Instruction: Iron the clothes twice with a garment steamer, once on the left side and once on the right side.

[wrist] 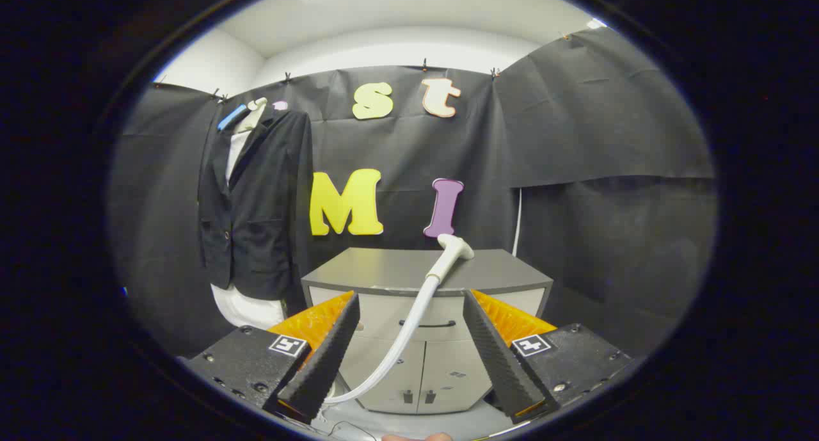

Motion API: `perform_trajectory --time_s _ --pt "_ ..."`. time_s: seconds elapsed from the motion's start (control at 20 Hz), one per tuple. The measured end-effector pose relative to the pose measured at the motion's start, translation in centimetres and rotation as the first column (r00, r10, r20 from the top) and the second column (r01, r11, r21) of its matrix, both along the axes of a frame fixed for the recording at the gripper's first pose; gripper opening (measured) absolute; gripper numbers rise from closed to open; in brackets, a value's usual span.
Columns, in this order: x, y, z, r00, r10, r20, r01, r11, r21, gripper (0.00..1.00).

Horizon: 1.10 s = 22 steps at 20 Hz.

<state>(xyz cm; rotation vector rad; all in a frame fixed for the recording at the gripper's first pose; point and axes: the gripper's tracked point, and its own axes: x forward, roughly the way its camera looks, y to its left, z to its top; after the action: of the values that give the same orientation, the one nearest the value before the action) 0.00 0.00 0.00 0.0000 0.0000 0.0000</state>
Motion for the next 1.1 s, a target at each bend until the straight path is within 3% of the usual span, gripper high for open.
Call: perform_trajectory --time_s 0.15,0.45,0.8,1.1 --pt "0.2 -0.9 -0.6 1.0 0.009 -0.019 -0.009 1.0 0.0 1.0" --pt "-0.1 -0.1 0.6 0.998 -0.053 0.029 0.052 0.998 0.018 1.0" --pt "-0.3 -0.3 -1.5 0.993 -0.12 -0.014 0.12 0.992 0.031 1.0" --pt "0.0 0.0 -0.7 0.991 -0.134 -0.014 0.134 0.991 0.027 1.0"
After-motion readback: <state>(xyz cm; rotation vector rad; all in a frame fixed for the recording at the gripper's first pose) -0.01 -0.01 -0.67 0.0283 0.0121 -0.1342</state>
